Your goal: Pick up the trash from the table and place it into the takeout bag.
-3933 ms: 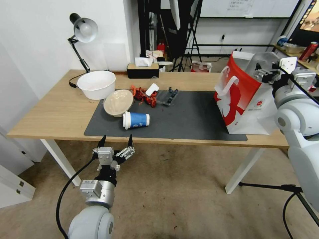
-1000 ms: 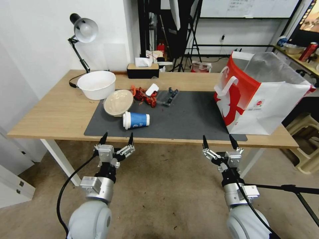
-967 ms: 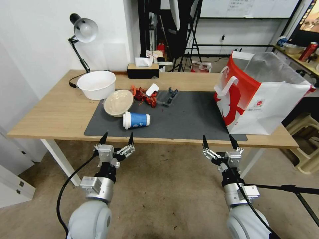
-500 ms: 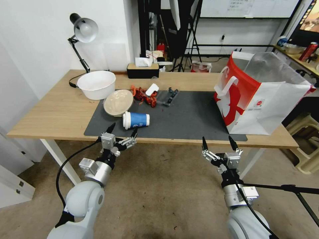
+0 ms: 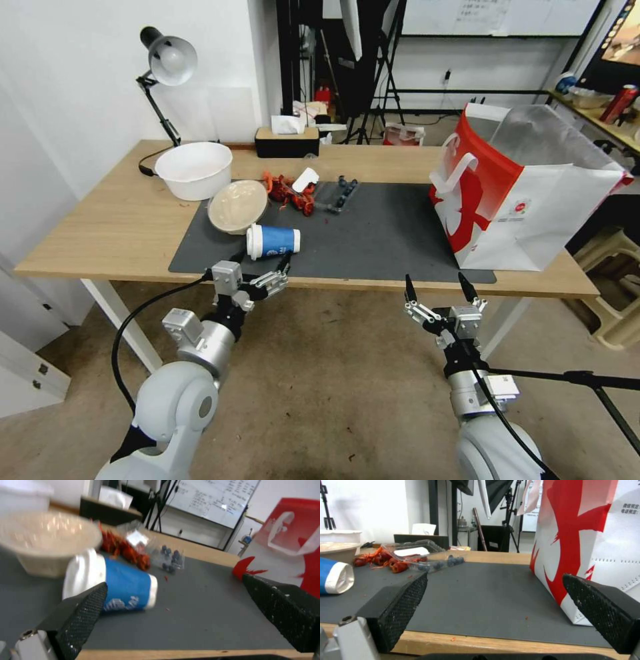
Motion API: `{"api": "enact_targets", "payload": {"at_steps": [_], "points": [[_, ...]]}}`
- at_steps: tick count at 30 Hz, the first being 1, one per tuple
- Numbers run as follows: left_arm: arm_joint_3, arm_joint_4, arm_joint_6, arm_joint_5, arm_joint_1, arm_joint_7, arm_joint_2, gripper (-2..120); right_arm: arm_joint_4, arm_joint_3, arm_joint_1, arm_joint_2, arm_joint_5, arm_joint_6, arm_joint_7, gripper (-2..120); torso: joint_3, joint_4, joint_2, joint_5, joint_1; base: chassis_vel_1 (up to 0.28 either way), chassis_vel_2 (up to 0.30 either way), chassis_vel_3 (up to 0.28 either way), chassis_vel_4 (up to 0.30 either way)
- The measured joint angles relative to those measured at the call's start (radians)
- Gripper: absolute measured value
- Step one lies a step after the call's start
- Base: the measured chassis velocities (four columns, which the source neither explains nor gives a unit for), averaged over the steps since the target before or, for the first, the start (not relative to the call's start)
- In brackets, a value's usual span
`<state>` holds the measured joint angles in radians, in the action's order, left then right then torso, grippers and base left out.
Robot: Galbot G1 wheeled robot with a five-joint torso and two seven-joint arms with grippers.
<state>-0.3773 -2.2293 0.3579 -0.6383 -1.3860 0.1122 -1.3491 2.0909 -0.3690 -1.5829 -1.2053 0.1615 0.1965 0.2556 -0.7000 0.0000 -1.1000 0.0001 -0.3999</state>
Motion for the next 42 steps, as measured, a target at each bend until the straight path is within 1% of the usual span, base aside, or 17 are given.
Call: {"api": "enact_targets", "payload": {"at_steps": [1, 2, 3, 4, 5, 8, 9, 11, 12, 14, 15, 17, 19, 21, 22, 30, 42], "points": [[0.009, -0.007, 0.024, -0.054, 0.01, 0.06, -0.001, 100, 0.0, 0.001, 0.0, 0.0, 0.0, 0.0, 0.0, 100, 0.0, 0.0001, 0.0, 0.0, 0.0, 0.0, 0.0, 0.0, 0.0], [0.009, -0.007, 0.024, -0.054, 0.01, 0.06, -0.001, 100, 0.0, 0.001, 0.0, 0.0, 0.0, 0.0, 0.0, 100, 0.0, 0.0001, 0.0, 0.0, 0.0, 0.0, 0.0, 0.0, 0.0], [0.016, -0.01, 0.044, -0.102, 0.019, 0.107, -0.003, 100, 0.0, 0.002, 0.0, 0.001, 0.0, 0.0, 0.0, 100, 0.0, 0.0001, 0.0, -0.0001, 0.0, 0.0, 0.0, 0.0, 0.0], [0.024, -0.013, 0.069, -0.175, 0.034, 0.185, -0.005, 100, 0.001, 0.003, 0.001, 0.001, 0.0, 0.0, 0.001, 100, 0.0, 0.0001, 0.0, -0.0001, 0.0, 0.0, 0.0, 0.0, 0.0], [0.024, -0.013, 0.069, -0.175, 0.034, 0.185, -0.005, 100, 0.001, 0.003, 0.001, 0.001, 0.0, 0.0, 0.001, 100, 0.0, 0.0001, 0.0, -0.0001, 0.0, 0.0, 0.0, 0.0, 0.0], [0.03, -0.016, 0.115, -0.384, 0.083, 0.346, -0.009, 100, 0.001, 0.008, 0.002, 0.0, -0.001, -0.001, 0.001, 100, 0.0, 0.0, 0.0, -0.0002, 0.0, 0.0, 0.0, 0.0, 0.0], [0.03, -0.016, 0.115, -0.384, 0.083, 0.346, -0.009, 100, 0.001, 0.008, 0.002, 0.0, -0.001, -0.001, 0.001, 100, 0.0, 0.0, 0.0, -0.0002, 0.0, 0.0, 0.0, 0.0, 0.0], [0.028, -0.012, 0.12, -0.531, 0.125, 0.445, -0.011, 100, 0.001, 0.011, 0.003, -0.002, -0.004, -0.002, 0.003, 100, 0.0, 0.0, 0.0, 0.0, 0.0, 0.0, 0.0, 0.0, 0.0], [0.028, -0.012, 0.12, -0.531, 0.125, 0.445, -0.011, 100, 0.001, 0.011, 0.003, -0.002, -0.004, -0.002, 0.003, 100, 0.0, 0.0, 0.0, 0.0, 0.0, 0.0, 0.0, 0.0, 0.0], [0.022, 0.003, 0.119, -0.656, 0.168, 0.529, -0.013, 100, 0.001, 0.013, 0.004, -0.003, -0.006, -0.005, 0.004, 100, 0.0, 0.0, 0.0, 0.0, 0.0, 0.0, 0.0, 0.0, 0.0], [0.022, 0.003, 0.119, -0.656, 0.168, 0.529, -0.013, 100, 0.001, 0.013, 0.004, -0.003, -0.006, -0.005, 0.004, 100, 0.0, 0.0, 0.0, 0.0, 0.0, 0.0, 0.0, 0.0, 0.0], [0.017, 0.031, 0.109, -0.739, 0.212, 0.6, -0.015, 100, 0.001, 0.013, 0.005, -0.003, -0.007, -0.006, 0.005, 100, 0.0, 0.0001, 0.0, -0.0001, 0.0, 0.0, 0.0, 0.0, 0.0], [0.016, 0.041, 0.101, -0.759, 0.227, 0.618, -0.016, 100, 0.001, 0.013, 0.005, -0.003, -0.007, -0.007, 0.006, 100, 0.0, 0.0001, 0.0, -0.0001, 0.0, 0.0, 0.0, 0.0, 0.0], [0.012, 0.068, 0.082, -0.816, 0.273, 0.664, -0.02, 100, 0.002, 0.01, 0.005, -0.003, -0.007, -0.008, 0.007, 100, 0.0, 0.0, 0.0, -0.0001, 0.0, 0.0, 0.0, 0.0, 0.0], [0.012, 0.068, 0.082, -0.816, 0.273, 0.664, -0.02, 100, 0.002, 0.01, 0.005, -0.003, -0.007, -0.008, 0.007, 100, 0.0, 0.0, 0.0, -0.0001, 0.0, 0.0, 0.0, 0.0, 0.0], [0.003, 0.125, 0.051, -0.93, 0.358, 0.754, -0.025, 100, 0.002, 0.003, 0.005, -0.008, -0.008, -0.013, 0.01, 100, 0.0, 0.0, 0.0, -0.0001, 0.0, 0.0, 0.0, 0.0, 0.0], [0.006, 0.193, 0.026, -0.967, 0.415, 0.795, -0.039, 100, 0.003, -0.002, 0.011, -0.009, -0.008, -0.02, 0.015, 100, 0.0, 0.0, 0.0, -0.0001, 0.0, 0.0, 0.0, 0.0, 0.0]]}}
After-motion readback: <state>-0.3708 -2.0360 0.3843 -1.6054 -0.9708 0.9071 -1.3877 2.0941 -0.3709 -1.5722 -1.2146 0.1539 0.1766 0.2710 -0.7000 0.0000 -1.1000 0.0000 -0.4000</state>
